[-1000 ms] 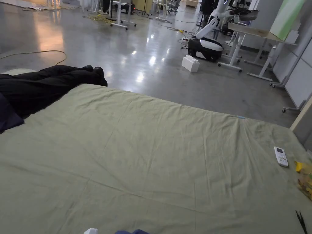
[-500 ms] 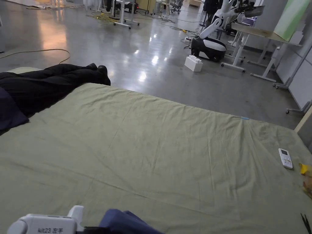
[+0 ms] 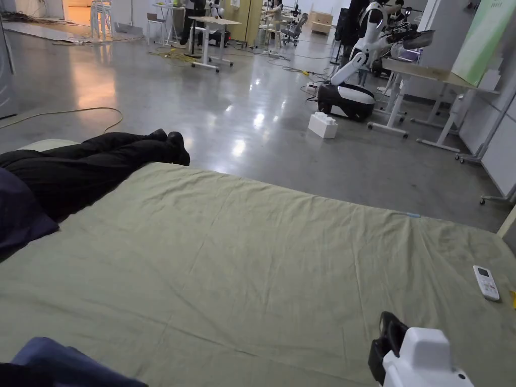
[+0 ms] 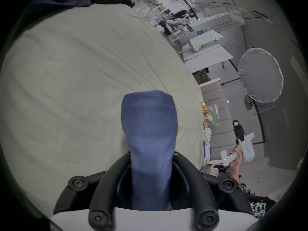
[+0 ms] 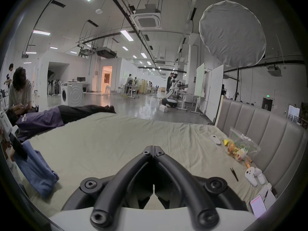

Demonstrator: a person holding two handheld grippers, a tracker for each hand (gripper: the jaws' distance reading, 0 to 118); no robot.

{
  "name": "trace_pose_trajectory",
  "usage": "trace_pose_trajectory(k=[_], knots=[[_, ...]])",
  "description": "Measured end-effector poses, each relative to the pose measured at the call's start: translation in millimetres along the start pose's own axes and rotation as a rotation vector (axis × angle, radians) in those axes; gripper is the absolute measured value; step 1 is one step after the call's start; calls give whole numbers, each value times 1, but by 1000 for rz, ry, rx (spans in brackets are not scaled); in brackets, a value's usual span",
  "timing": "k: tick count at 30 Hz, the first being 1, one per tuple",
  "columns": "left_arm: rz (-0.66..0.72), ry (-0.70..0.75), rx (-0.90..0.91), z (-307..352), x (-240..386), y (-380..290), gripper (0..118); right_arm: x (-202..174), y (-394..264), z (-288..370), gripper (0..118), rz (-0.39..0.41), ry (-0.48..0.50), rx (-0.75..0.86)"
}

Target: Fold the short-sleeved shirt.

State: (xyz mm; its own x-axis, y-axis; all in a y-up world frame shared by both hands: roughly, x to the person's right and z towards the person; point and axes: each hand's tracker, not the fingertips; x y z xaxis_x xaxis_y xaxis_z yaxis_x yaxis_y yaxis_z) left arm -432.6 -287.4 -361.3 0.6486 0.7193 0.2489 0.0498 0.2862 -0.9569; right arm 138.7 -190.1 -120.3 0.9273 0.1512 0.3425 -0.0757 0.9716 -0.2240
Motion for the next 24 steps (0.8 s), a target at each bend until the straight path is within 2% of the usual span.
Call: trace_pose_trajectory(k=[9,19,20,22,24], knots=[[-5,268,-9,61,-14,26,25,11,19,4,1,44,-27,59],[-17,556,-66,57,-15,32,29,8,8,5,1,28,-15,28],[-26,586,-73,55,-14,32,33,8,8,5,1,28,-13,26],[-95,720,-63,51,-4,31,52,9,6,5,1,29,-11,26],[-172,839,-54,54,2,33,62,11,6,6,1,25,-11,25]])
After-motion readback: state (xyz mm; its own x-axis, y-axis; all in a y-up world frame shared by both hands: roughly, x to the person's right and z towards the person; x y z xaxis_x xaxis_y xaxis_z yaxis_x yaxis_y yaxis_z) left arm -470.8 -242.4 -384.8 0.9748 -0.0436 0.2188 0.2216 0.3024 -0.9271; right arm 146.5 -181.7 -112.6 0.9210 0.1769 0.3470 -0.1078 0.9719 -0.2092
